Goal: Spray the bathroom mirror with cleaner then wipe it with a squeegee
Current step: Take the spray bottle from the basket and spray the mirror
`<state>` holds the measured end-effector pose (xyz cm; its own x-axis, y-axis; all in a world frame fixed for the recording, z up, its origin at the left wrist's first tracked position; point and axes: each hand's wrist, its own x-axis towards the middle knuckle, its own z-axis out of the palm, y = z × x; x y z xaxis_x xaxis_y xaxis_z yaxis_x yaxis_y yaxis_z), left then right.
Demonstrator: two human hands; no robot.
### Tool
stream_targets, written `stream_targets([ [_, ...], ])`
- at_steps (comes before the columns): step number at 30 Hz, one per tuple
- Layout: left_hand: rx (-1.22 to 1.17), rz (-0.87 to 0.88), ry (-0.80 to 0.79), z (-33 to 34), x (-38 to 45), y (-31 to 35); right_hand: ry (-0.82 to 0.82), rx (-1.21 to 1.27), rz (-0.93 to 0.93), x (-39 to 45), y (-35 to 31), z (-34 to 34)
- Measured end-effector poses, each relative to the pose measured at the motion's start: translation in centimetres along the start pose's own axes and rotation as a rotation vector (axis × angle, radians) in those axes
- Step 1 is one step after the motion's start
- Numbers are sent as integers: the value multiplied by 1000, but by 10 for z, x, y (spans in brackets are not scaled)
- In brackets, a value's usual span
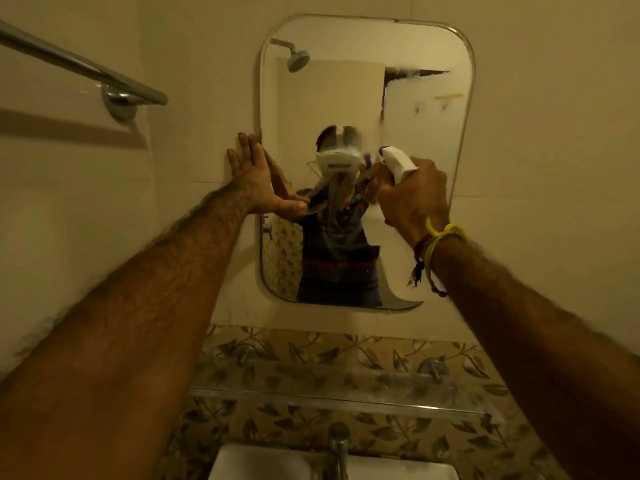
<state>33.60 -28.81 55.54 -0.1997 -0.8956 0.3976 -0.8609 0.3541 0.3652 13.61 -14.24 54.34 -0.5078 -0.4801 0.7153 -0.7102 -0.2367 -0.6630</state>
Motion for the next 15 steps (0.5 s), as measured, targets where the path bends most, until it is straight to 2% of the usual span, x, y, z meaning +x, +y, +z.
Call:
stream_targets([
  [7,-25,30,-37,-6,2,-11,-224,-36,-192,-14,-38,32],
  [15,-37,105,5,13,-10,-38,-370,-267,-237,-37,-17,56],
])
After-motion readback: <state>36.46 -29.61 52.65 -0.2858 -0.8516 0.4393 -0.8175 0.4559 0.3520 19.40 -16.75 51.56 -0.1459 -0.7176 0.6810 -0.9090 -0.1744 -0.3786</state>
